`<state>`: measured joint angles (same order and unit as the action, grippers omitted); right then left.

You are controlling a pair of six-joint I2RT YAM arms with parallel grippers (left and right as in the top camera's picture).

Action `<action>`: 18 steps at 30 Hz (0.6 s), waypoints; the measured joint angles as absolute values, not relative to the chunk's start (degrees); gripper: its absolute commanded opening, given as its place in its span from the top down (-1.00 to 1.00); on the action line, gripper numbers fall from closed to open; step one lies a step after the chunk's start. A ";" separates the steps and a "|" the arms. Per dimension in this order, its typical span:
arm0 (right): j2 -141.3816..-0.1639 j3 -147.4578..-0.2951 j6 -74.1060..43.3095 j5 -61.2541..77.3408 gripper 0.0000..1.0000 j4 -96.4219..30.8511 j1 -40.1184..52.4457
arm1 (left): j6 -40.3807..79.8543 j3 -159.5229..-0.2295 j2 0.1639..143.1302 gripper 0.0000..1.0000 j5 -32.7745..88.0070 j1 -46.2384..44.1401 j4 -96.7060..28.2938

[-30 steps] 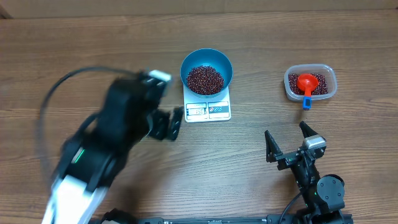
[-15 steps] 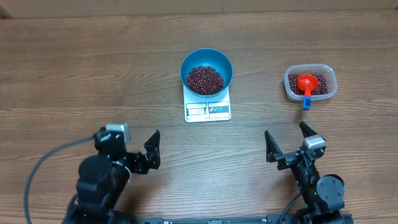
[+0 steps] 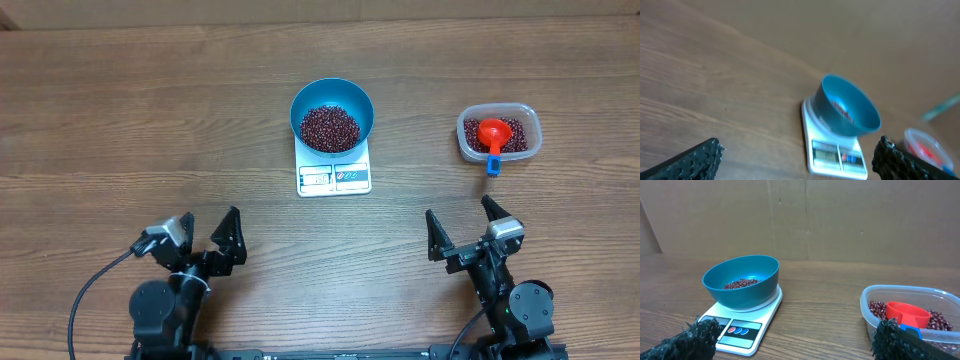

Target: Scoop item into bowl and weigh 150g on scale

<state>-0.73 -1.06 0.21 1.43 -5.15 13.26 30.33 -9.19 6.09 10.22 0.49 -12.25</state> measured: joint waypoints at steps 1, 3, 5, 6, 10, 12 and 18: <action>-0.73 -1.06 0.21 1.43 -1.00 -5.15 13.26 | 31.09 -8.64 5.08 -0.99 9.50 0.47 -11.66; -0.73 -1.06 0.21 1.43 -1.00 -5.17 13.26 | 32.53 -7.49 3.03 -0.99 7.81 0.47 -10.44; -0.73 -1.06 0.21 1.43 -1.00 -5.15 13.26 | 33.58 -6.42 1.83 -0.99 6.50 0.49 -8.82; -0.73 -1.06 0.21 1.45 -1.00 -5.15 13.26 | 34.15 -5.69 1.41 -0.99 5.85 0.49 -7.11; -0.73 -1.06 0.21 1.43 -1.00 -5.15 13.26 | 34.94 -2.85 0.84 -0.99 4.19 0.47 -2.39; -0.73 -1.06 0.21 1.43 -1.00 -5.13 13.28 | 35.44 -1.56 0.86 -0.99 3.53 0.47 -0.75; -0.73 -1.06 0.19 1.43 -1.00 -5.13 13.28 | 36.12 -0.69 0.84 -0.99 0.45 0.47 -2.31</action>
<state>-0.73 -1.06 0.19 1.43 -5.13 13.28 36.12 -0.69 0.84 0.45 0.47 -2.31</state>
